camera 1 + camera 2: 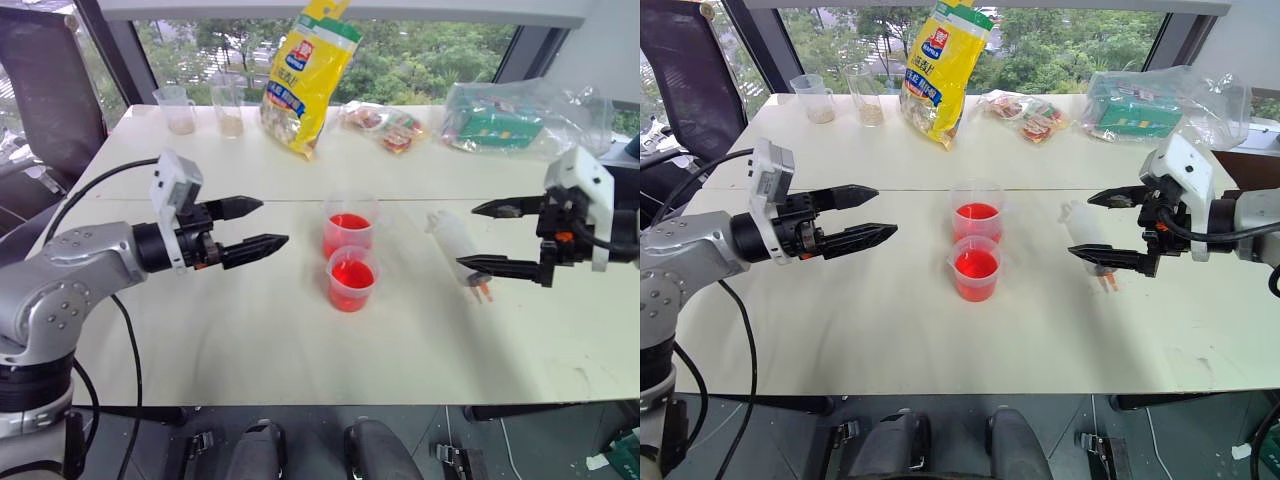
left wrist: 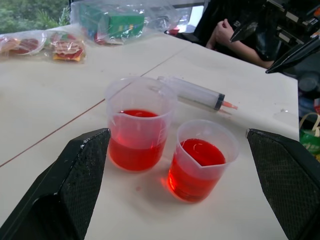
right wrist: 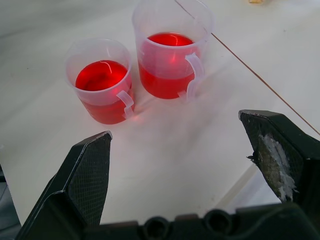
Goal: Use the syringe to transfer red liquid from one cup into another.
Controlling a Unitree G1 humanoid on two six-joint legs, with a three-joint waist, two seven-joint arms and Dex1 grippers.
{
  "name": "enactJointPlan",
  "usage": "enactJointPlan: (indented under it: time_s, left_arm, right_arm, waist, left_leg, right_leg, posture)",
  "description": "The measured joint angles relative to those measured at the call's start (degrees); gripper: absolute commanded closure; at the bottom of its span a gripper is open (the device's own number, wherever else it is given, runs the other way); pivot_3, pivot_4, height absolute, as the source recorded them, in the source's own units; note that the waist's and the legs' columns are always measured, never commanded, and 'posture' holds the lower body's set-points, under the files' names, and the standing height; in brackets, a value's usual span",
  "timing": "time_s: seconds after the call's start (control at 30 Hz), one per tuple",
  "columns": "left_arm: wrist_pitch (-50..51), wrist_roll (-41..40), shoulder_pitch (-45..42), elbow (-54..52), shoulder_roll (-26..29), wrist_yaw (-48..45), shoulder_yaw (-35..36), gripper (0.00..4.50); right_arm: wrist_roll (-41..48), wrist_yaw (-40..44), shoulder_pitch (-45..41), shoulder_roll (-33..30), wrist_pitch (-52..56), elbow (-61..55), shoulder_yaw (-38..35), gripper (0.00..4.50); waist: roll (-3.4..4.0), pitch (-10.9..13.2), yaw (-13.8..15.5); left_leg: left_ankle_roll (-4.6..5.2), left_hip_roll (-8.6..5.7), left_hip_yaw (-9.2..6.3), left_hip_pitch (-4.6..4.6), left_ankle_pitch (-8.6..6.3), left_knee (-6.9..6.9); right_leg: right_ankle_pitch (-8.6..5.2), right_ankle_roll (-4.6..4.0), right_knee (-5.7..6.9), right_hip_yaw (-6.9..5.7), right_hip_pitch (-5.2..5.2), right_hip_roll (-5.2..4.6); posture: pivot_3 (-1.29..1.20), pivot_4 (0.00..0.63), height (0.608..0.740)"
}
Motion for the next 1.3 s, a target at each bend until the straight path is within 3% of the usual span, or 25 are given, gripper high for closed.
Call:
enactJointPlan:
  time_s: [0.43,0.67,1.0,1.3]
  left_arm:
    - [0.0,-1.0,-1.9,1.3,0.3,1.0,0.0,0.0]
    - [-0.1,-0.9,-1.8,1.3,0.4,0.3,-0.2,0.0]
    - [-1.4,0.4,-0.7,1.2,-0.1,-0.6,-1.2,0.0]
    - [-3.1,2.7,-0.8,1.4,-1.3,-1.1,-3.0,0.0]
  right_arm:
    - [-0.4,-2.2,-0.3,0.6,0.6,0.2,0.9,0.03]
    - [-1.3,-5.5,-4.2,0.5,5.6,1.7,5.3,0.03]
    - [-7.3,-10.7,-21.5,2.5,22.6,11.9,22.1,0.03]
    - [-19.1,-15.7,-33.3,16.5,23.1,38.1,35.1,0.03]
  waist:
    - [0.0,0.0,0.0]
    - [0.0,0.0,0.0]
    - [0.0,0.0,-0.2]
    - [0.0,0.0,-0.2]
  left_leg:
    - [0.0,0.0,0.0,0.0,0.0,0.01]
    - [0.0,0.0,0.0,0.0,0.0,0.02]
    - [0.0,-0.01,0.01,-0.04,0.0,0.02]
    - [0.0,-0.02,0.04,-0.15,0.0,0.02]
  right_leg:
    - [0.0,0.0,0.01,0.0,0.0,0.01]
    - [0.0,0.0,0.02,0.0,-0.01,0.0]
    - [0.0,-0.01,0.02,0.02,-0.06,-0.01]
    - [0.0,-0.01,0.03,0.02,-0.22,-0.01]
  posture:
    - [0.0,0.15,0.74]
    - [0.0,0.15,0.74]
    - [0.0,0.15,0.74]
    - [0.0,0.15,0.74]
